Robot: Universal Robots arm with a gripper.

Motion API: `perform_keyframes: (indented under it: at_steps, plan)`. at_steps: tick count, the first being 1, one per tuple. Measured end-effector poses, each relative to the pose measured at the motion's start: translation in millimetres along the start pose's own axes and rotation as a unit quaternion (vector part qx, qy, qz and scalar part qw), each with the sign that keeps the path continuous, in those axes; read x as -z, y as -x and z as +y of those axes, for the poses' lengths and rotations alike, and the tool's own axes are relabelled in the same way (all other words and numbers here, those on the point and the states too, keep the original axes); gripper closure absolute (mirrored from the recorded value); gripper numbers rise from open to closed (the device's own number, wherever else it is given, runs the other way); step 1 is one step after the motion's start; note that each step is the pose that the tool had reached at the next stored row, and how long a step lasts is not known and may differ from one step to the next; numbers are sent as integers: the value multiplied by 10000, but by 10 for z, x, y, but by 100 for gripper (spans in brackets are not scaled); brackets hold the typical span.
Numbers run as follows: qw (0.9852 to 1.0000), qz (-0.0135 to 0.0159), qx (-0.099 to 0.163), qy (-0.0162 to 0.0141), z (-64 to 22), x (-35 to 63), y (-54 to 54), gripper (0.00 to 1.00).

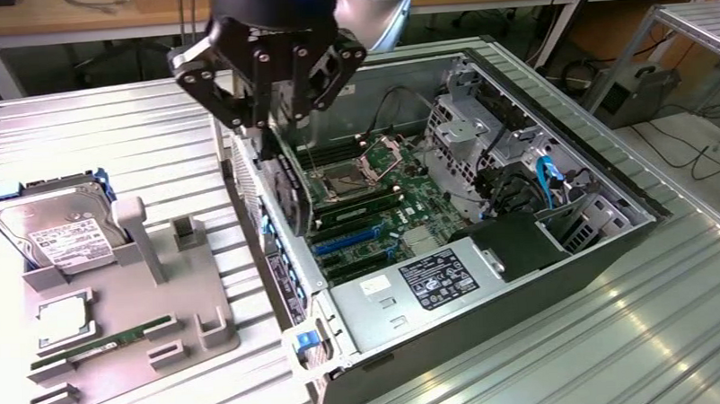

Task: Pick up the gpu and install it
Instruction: 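Pick up the gpu and move the gpu toward the slot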

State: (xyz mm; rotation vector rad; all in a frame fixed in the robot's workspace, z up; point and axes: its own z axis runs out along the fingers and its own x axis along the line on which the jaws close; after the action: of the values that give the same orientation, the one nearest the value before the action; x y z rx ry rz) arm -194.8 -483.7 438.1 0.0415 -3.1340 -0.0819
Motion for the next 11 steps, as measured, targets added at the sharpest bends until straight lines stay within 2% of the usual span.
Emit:
perform_keyframes:
  at_steps: [3, 4, 11]
  plan:
    - [10000, 2, 0, 0, -4, -2, 139, 74]
    - [10000, 9, -1, 1, -7, -18, 237, 74]
    - [10000, 31, -2, -10, -24, -142, 601, 74]
